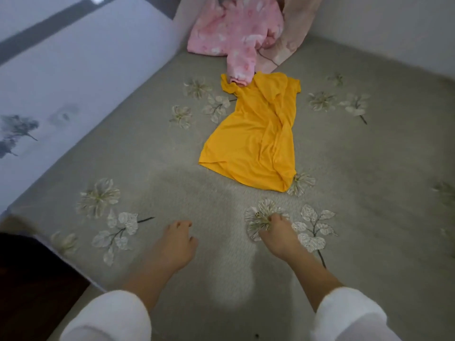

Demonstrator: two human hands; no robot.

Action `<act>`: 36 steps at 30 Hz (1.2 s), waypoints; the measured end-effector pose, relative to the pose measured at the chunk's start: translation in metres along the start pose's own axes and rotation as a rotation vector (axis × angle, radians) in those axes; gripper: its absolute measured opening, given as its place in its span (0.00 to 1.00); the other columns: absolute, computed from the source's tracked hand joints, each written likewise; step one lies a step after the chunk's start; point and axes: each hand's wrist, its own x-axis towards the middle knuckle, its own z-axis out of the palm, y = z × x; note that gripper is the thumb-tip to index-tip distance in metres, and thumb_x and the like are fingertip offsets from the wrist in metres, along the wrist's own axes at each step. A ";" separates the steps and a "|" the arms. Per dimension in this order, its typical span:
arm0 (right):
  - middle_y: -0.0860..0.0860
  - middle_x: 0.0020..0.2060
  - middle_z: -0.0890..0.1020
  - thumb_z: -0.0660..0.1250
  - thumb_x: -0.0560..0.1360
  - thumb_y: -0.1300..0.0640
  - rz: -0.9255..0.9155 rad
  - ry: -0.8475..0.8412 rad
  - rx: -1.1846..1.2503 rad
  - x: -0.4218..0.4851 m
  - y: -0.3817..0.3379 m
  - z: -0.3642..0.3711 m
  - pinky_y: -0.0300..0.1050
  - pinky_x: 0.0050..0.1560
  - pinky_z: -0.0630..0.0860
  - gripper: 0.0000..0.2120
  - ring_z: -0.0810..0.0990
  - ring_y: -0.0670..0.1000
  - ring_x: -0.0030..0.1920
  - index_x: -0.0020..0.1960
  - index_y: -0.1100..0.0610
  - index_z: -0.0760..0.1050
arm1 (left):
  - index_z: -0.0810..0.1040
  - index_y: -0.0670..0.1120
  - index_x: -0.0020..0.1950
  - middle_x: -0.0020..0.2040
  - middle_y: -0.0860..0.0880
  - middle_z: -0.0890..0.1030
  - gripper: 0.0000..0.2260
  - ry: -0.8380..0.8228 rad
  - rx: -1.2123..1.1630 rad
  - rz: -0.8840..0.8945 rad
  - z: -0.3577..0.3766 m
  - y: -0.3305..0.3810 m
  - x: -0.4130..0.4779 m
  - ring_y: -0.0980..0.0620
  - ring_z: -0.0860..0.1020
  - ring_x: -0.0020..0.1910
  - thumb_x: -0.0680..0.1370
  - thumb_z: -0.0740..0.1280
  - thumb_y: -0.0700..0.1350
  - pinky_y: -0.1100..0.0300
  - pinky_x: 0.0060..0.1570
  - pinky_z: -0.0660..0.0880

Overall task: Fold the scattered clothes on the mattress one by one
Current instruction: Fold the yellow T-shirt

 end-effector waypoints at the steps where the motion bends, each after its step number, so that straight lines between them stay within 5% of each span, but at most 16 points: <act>1: 0.56 0.61 0.72 0.62 0.78 0.52 0.005 0.002 0.003 0.010 0.001 0.006 0.46 0.51 0.68 0.19 0.72 0.56 0.60 0.64 0.61 0.67 | 0.63 0.44 0.74 0.71 0.44 0.66 0.22 -0.010 0.000 0.014 0.003 0.000 0.016 0.47 0.66 0.68 0.81 0.59 0.47 0.54 0.66 0.65; 8: 0.49 0.57 0.74 0.63 0.77 0.49 0.052 0.026 0.072 0.048 0.020 0.071 0.46 0.53 0.70 0.19 0.73 0.53 0.58 0.65 0.53 0.66 | 0.54 0.43 0.77 0.77 0.39 0.51 0.27 -0.041 0.165 0.136 0.047 -0.019 0.110 0.41 0.51 0.76 0.81 0.59 0.47 0.50 0.71 0.57; 11: 0.50 0.55 0.74 0.65 0.76 0.51 0.002 0.112 -0.004 0.071 0.020 0.084 0.46 0.52 0.69 0.20 0.73 0.53 0.56 0.65 0.56 0.68 | 0.46 0.44 0.78 0.77 0.37 0.39 0.33 -0.038 0.207 0.124 0.058 -0.032 0.152 0.39 0.42 0.76 0.80 0.58 0.54 0.46 0.73 0.48; 15: 0.54 0.58 0.74 0.65 0.77 0.52 -0.018 0.246 -0.039 0.119 0.009 0.082 0.51 0.57 0.70 0.24 0.71 0.56 0.59 0.69 0.60 0.65 | 0.24 0.47 0.71 0.70 0.40 0.23 0.49 -0.079 0.208 0.082 0.067 -0.045 0.193 0.43 0.26 0.71 0.63 0.36 0.78 0.49 0.70 0.32; 19: 0.59 0.58 0.71 0.67 0.75 0.53 -0.011 0.380 -0.026 0.165 -0.008 0.068 0.56 0.51 0.73 0.29 0.72 0.60 0.57 0.72 0.60 0.61 | 0.18 0.49 0.66 0.62 0.44 0.15 0.48 -0.107 0.215 0.094 0.074 -0.052 0.201 0.48 0.18 0.64 0.57 0.26 0.78 0.52 0.65 0.23; 22: 0.64 0.58 0.73 0.71 0.68 0.59 -0.040 0.537 -0.280 0.198 -0.015 0.057 0.58 0.48 0.73 0.30 0.73 0.65 0.54 0.68 0.63 0.68 | 0.17 0.51 0.65 0.60 0.44 0.13 0.47 -0.145 0.230 0.082 0.071 -0.050 0.205 0.48 0.15 0.60 0.57 0.26 0.78 0.56 0.57 0.16; 25: 0.63 0.63 0.74 0.70 0.67 0.61 -0.156 0.490 -0.523 0.219 -0.017 0.048 0.59 0.56 0.67 0.24 0.72 0.64 0.63 0.62 0.63 0.74 | 0.15 0.52 0.63 0.58 0.44 0.12 0.44 -0.189 0.238 0.065 0.068 -0.049 0.207 0.47 0.13 0.58 0.59 0.31 0.77 0.57 0.52 0.14; 27: 0.62 0.61 0.77 0.66 0.73 0.64 -0.181 0.410 -0.478 0.221 -0.021 0.043 0.57 0.56 0.69 0.15 0.74 0.63 0.63 0.59 0.64 0.76 | 0.14 0.53 0.61 0.57 0.44 0.11 0.43 -0.227 0.236 0.053 0.065 -0.047 0.207 0.47 0.13 0.57 0.61 0.32 0.76 0.57 0.52 0.14; 31: 0.63 0.40 0.80 0.58 0.79 0.61 -0.061 0.469 -0.267 0.210 -0.032 0.041 0.49 0.34 0.64 0.09 0.78 0.65 0.41 0.55 0.63 0.73 | 0.15 0.53 0.62 0.56 0.44 0.11 0.42 -0.271 0.243 0.031 0.063 -0.045 0.207 0.46 0.15 0.60 0.71 0.42 0.75 0.54 0.56 0.17; 36: 0.63 0.43 0.81 0.56 0.80 0.59 0.013 0.384 -0.175 0.171 -0.029 0.062 0.50 0.36 0.69 0.11 0.79 0.65 0.44 0.61 0.60 0.69 | 0.18 0.52 0.64 0.63 0.41 0.16 0.41 -0.231 0.224 0.024 0.062 -0.044 0.207 0.43 0.22 0.68 0.74 0.46 0.71 0.49 0.66 0.25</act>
